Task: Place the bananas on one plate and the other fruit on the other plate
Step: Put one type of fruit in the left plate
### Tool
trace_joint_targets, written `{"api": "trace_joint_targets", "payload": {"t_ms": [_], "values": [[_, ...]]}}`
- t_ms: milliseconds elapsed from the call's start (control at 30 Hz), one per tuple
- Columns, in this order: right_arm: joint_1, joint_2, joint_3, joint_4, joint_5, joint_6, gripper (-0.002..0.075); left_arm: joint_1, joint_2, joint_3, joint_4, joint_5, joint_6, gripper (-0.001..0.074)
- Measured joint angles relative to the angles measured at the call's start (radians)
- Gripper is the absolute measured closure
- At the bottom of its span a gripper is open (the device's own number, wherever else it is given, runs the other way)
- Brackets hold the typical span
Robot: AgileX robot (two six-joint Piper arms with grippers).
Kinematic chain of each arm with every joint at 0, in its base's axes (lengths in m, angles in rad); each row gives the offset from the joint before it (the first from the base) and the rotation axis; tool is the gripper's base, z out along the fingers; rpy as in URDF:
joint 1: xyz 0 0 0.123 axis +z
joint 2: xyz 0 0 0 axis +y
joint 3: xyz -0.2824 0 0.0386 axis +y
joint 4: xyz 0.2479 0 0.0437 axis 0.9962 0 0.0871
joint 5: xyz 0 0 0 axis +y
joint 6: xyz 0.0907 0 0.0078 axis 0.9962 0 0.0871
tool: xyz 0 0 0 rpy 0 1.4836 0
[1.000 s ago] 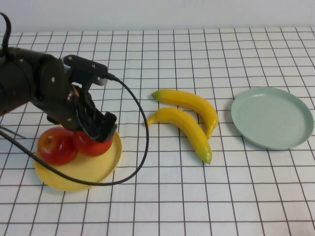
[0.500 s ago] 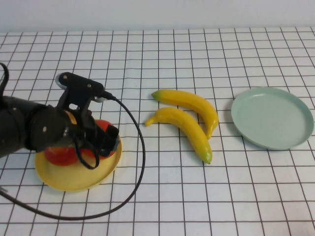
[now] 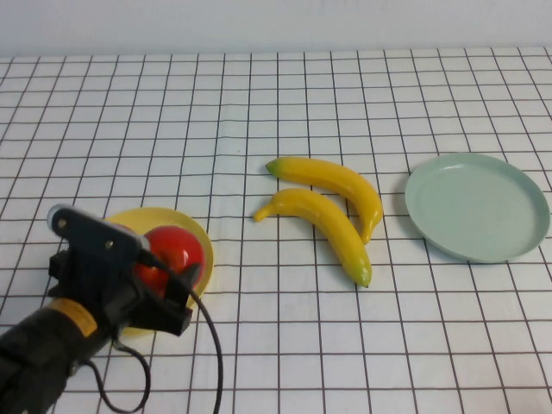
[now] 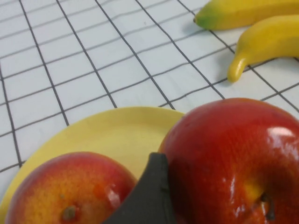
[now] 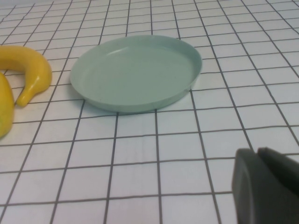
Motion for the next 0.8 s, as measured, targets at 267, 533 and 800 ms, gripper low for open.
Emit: {"api": "trace_joint_targets", "payload": {"t_ms": [267, 533, 800], "values": [[0.0, 0.0, 0.0, 0.0, 0.0, 0.0, 0.0741, 0.0, 0.142, 0.251, -0.06, -0.629, -0.003, 0.0066], [0.0, 0.0, 0.0, 0.0, 0.0, 0.0, 0.0741, 0.0, 0.342, 0.303, -0.051, -0.804, -0.178, 0.0066], [0.0, 0.0, 0.0, 0.0, 0.0, 0.0, 0.0741, 0.0, 0.372, 0.305, 0.018, -0.756, -0.223, 0.0066]]}}
